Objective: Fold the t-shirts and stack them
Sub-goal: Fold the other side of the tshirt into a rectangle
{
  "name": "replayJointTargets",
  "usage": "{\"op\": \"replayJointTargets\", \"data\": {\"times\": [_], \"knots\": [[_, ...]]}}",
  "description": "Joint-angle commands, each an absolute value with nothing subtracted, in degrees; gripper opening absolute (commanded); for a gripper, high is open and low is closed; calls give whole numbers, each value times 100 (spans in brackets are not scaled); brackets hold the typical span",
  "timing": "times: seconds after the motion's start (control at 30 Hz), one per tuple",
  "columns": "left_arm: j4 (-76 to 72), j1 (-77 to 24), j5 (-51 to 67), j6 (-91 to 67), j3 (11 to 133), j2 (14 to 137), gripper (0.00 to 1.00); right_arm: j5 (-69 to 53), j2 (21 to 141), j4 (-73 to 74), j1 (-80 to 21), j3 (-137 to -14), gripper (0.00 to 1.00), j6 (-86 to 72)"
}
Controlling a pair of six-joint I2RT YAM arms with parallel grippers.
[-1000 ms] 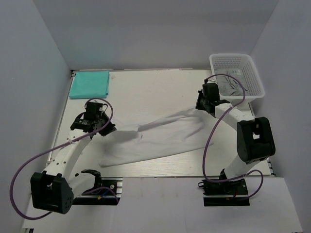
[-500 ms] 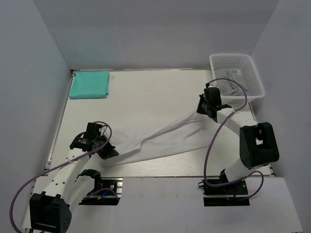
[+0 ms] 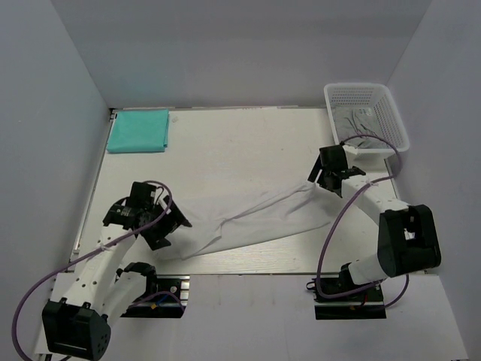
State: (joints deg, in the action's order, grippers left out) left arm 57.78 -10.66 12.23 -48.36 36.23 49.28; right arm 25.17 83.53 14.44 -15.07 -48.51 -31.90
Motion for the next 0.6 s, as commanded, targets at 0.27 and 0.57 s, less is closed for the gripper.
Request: {"op": "replayJointTargets", "data": {"times": [0.27,0.57], "knots": [[3283,-1063,1010,-4544,3684,6184,100,58,7698,362,-1765,-5027,90,-1988],[2636,-1063,1011,-4544,3578,7646,100,-90,9201,991,-2776,-6310,90,-1241]]}}
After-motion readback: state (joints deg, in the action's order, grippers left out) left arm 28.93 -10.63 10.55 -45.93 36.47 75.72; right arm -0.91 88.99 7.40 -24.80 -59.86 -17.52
